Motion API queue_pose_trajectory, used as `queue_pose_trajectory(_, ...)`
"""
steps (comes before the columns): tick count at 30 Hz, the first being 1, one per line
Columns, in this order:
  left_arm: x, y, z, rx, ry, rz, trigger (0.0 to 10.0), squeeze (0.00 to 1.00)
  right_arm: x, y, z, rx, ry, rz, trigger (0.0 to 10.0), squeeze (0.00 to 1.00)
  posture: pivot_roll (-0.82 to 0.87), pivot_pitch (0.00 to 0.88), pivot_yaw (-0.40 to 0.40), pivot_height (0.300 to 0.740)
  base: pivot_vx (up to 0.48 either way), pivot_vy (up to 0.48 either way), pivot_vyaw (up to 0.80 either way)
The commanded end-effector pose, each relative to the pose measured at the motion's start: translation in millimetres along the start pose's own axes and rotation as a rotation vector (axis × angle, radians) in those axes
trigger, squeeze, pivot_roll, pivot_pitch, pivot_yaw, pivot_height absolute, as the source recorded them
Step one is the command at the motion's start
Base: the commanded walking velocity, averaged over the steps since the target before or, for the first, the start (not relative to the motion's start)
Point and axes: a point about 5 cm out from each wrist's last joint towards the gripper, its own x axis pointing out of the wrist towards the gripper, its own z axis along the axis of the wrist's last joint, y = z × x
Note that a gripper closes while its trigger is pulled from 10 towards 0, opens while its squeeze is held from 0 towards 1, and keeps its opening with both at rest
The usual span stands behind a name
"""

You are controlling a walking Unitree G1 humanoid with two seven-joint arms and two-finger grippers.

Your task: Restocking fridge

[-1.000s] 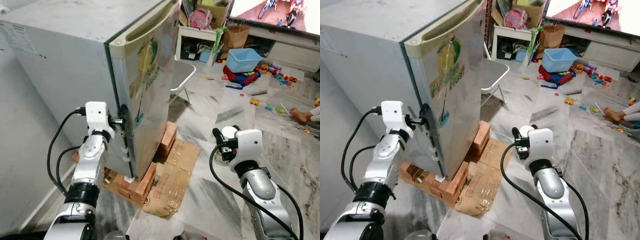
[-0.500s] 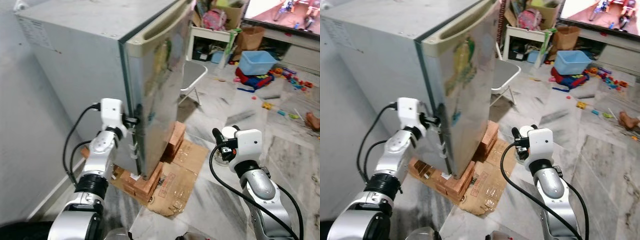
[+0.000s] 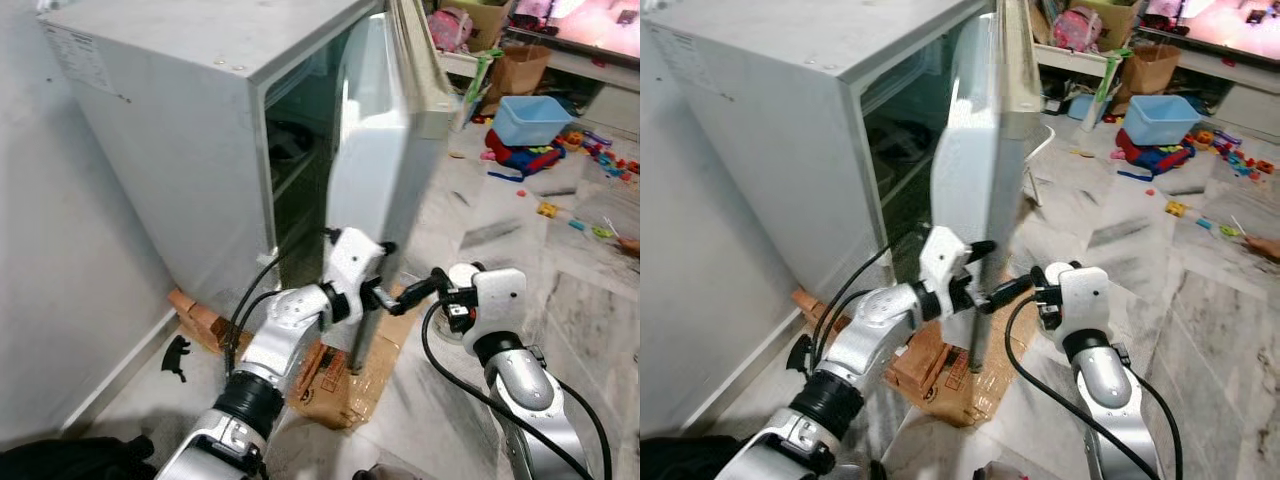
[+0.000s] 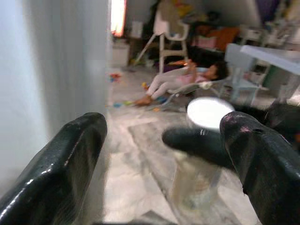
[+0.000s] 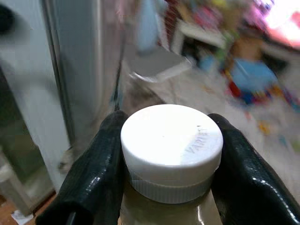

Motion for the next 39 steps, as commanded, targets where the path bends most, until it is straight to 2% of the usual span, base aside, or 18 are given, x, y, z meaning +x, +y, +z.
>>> queue_pose_trajectory(1, -3.8, 0.2, 8.4, 0.005, -0.03, 0.005, 10.0, 0.0, 0.0, -6.6, 8.0, 0.007, -0.027, -0.039, 10.0, 0.0, -0.05, 0.0, -0.003, 0.74, 0.0, 0.0, 0.0)
queue_pose_trajectory(3, -8.3, 3.9, 15.0, 0.019, -0.056, 0.043, 10.0, 0.0, 1.5, -6.0, 9.8, -0.008, -0.039, -0.039, 10.0, 0.0, -0.05, 0.0, -0.003, 0.74, 0.0, 0.0, 0.0)
queue_pose_trajectory(5, -17.0, 15.1, 18.2, 0.038, -0.071, 0.14, 10.0, 0.0, 4.1, -5.5, 11.2, -0.001, -0.044, -0.045, 10.0, 0.0, -0.05, 0.0, -0.002, 0.74, 0.0, 0.0, 0.0)
queue_pose_trajectory(6, -17.0, 15.1, 18.2, 0.038, -0.071, 0.14, 10.0, 0.0, 4.1, -5.5, 11.2, -0.001, -0.044, -0.045, 10.0, 0.0, -0.05, 0.0, -0.002, 0.74, 0.0, 0.0, 0.0)
queue_pose_trajectory(9, -48.3, 40.7, 18.0, 0.066, -0.084, 0.377, 10.0, 0.0, 7.8, -4.9, 12.5, 0.0, -0.047, -0.057, 10.0, 0.0, -0.03, 0.0, -0.006, 0.74, 0.0, 0.0, 0.0)
queue_pose_trajectory(10, -48.3, 40.7, 18.0, 0.066, -0.084, 0.377, 10.0, 0.0, 7.8, -4.9, 12.5, 0.0, -0.047, -0.057, 10.0, 0.0, -0.03, 0.0, -0.006, 0.74, 0.0, 0.0, 0.0)
queue_pose_trajectory(12, -71.0, 49.5, 12.7, 0.065, -0.07, 0.489, 10.0, 0.0, 9.0, -4.3, 12.2, 0.002, -0.043, -0.062, 10.0, 0.0, -0.02, 0.0, -0.011, 0.74, 0.0, 0.0, 0.0)
queue_pose_trajectory(13, -88.5, 53.2, 7.5, 0.075, -0.049, 0.558, 10.0, 0.0, 9.9, -4.0, 11.7, 0.002, -0.041, -0.065, 10.0, 0.0, 0.0, 0.0, -0.018, 0.74, 0.0, 0.0, 0.0)
queue_pose_trajectory(14, -88.5, 53.2, 7.5, 0.075, -0.049, 0.558, 10.0, 0.0, 9.9, -4.0, 11.7, 0.002, -0.041, -0.065, 10.0, 0.0, 0.0, 0.0, -0.018, 0.74, 0.0, 0.0, 0.0)
queue_pose_trajectory(15, -103.9, 54.6, 1.4, 0.078, -0.032, 0.601, 10.0, 0.0, 11.3, -3.0, 11.0, 0.014, -0.036, -0.061, 10.0, 0.0, 0.0, 0.0, -0.022, 0.74, 0.0, 0.0, 0.0)
queue_pose_trajectory(19, -127.6, 58.8, -6.5, 0.069, -0.007, 0.715, 10.0, 0.0, 15.7, -0.5, 12.5, 0.018, -0.041, -0.049, 10.0, 0.0, 0.01, 0.0, -0.031, 0.74, 0.0, -0.194, 0.0)
queue_pose_trajectory(21, -140.8, 65.1, -2.5, 0.075, -0.026, 0.797, 10.0, 0.0, 22.0, 1.3, 16.0, 0.014, -0.051, -0.041, 10.0, 0.0, 0.01, 0.0, -0.03, 0.74, 0.0, -0.463, 0.0)
queue_pose_trajectory(24, -145.3, 67.9, 0.9, 0.074, -0.031, 0.829, 10.0, 0.0, 27.2, 0.4, 20.8, 0.021, -0.069, -0.045, 10.0, 0.0, 0.01, 0.0, -0.032, 0.74, 0.0, -0.461, 0.0)
queue_pose_trajectory(29, -144.7, 66.4, 0.5, 0.077, -0.025, 0.827, 10.0, 0.0, 29.8, -1.7, 21.8, 0.024, -0.073, -0.05, 10.0, 0.0, 0.01, 0.0, -0.036, 0.74, 0.0, -0.463, 0.0)
queue_pose_trajectory(39, -134.0, 62.6, 0.0, 0.078, -0.022, 0.812, 10.0, 0.0, 31.6, -0.9, 23.9, 0.015, -0.086, -0.032, 10.0, 0.0, -0.01, 0.0, -0.037, 0.74, 0.0, -0.453, 0.0)
